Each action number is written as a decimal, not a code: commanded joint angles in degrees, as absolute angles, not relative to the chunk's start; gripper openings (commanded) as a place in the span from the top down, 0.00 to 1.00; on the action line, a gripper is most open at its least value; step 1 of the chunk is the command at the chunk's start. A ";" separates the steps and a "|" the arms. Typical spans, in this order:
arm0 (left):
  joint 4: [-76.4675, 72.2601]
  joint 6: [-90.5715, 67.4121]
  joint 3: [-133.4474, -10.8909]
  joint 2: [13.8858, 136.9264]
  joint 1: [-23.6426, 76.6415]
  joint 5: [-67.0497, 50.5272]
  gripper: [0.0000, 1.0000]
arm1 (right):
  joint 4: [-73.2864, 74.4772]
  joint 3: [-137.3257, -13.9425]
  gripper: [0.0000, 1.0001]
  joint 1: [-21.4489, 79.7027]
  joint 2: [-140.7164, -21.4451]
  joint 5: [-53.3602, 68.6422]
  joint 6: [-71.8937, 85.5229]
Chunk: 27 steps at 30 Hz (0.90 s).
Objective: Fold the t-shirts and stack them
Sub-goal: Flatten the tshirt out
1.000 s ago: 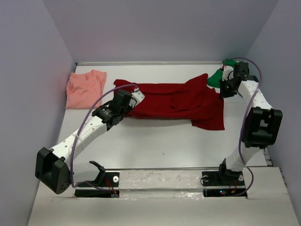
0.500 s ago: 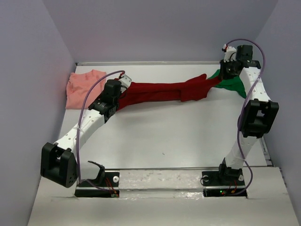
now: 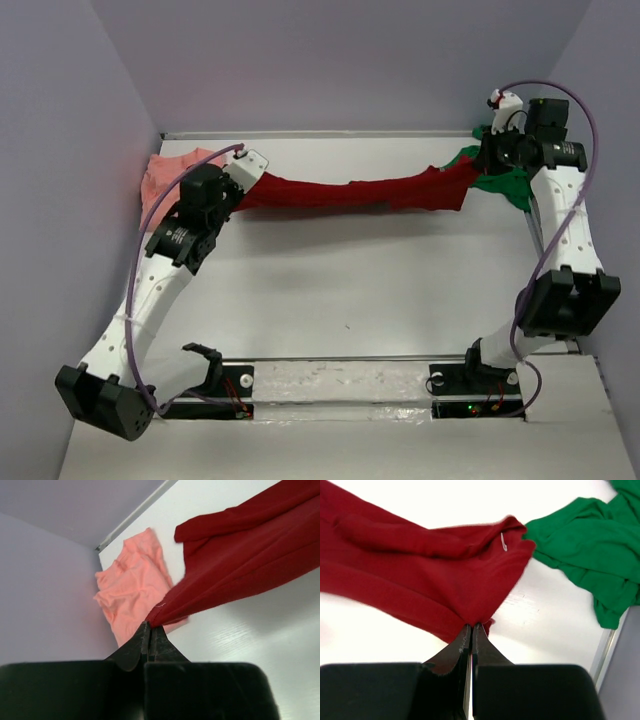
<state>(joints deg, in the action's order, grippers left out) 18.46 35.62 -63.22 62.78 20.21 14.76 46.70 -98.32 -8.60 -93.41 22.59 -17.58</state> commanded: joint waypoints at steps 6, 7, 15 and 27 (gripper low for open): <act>38.75 34.80 -62.93 48.79 16.09 -9.47 1.00 | 55.98 -82.72 1.00 -9.05 -71.04 26.73 -23.73; 39.54 34.98 -63.02 45.91 14.34 -11.75 1.00 | 56.68 -80.27 1.00 -9.05 -66.40 26.46 -24.69; 37.88 33.14 -71.97 43.76 10.63 -13.01 1.00 | 60.12 -87.44 1.00 -9.05 -57.21 25.84 -24.00; 27.18 29.54 -77.45 52.55 9.93 -6.25 1.00 | 51.07 -94.57 1.00 -9.05 -68.45 27.51 -18.28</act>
<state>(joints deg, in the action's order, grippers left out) 35.64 31.29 -79.77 49.56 10.37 -10.70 58.13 -93.76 -8.62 -63.29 26.41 -20.71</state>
